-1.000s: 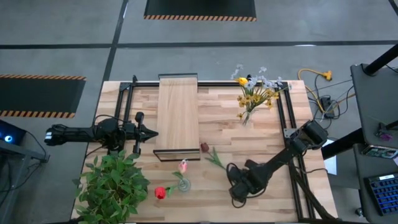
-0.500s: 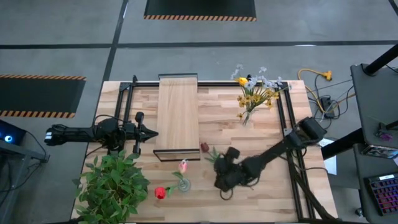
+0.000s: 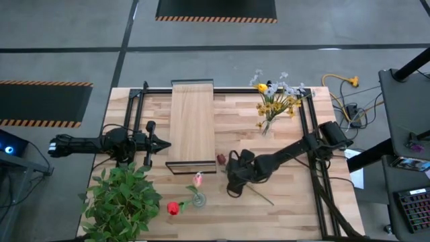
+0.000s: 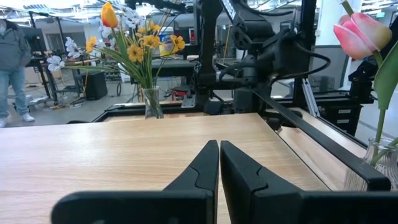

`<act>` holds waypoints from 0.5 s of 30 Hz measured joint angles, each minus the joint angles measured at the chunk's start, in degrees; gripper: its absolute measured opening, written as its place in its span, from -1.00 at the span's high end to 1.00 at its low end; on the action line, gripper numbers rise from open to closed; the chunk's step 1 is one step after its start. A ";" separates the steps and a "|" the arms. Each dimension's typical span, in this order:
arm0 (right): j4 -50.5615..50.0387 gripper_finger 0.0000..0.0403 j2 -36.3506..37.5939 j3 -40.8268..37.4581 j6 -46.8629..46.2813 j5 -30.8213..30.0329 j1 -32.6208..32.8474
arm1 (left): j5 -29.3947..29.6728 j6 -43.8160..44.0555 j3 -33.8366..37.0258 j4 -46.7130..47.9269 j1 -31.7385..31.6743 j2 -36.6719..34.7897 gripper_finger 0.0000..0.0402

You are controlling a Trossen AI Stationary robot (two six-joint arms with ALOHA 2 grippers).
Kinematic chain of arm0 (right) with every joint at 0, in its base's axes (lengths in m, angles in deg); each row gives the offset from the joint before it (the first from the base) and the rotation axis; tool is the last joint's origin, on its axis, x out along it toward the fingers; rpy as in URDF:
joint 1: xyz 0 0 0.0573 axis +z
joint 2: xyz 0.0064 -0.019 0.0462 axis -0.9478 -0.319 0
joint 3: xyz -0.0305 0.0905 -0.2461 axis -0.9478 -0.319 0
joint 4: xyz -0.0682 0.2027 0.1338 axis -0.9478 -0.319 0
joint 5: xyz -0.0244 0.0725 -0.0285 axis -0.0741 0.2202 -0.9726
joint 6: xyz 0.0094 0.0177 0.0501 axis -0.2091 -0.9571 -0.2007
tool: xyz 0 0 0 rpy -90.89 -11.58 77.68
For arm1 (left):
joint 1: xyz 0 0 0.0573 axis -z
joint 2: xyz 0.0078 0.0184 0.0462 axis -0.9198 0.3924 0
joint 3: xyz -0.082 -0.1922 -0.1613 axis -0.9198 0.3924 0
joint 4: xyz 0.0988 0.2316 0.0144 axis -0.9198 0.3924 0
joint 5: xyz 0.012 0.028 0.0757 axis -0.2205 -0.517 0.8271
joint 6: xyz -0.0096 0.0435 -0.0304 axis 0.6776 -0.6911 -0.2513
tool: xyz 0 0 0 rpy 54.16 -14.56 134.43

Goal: Pick and place flowers into a vace then onto a shelf
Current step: Put the dark red flower into the bottom transparent vase

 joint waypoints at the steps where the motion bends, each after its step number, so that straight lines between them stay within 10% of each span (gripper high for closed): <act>1: 0.02 -0.21 0.00 -0.28 0.03 0.96 0.00 | 0.00 0.01 0.00 0.00 0.00 0.00 1.00; 15: 7.41 0.01 0.22 -7.94 -0.10 3.44 -0.13 | 0.01 -0.01 0.00 0.01 0.00 0.00 1.00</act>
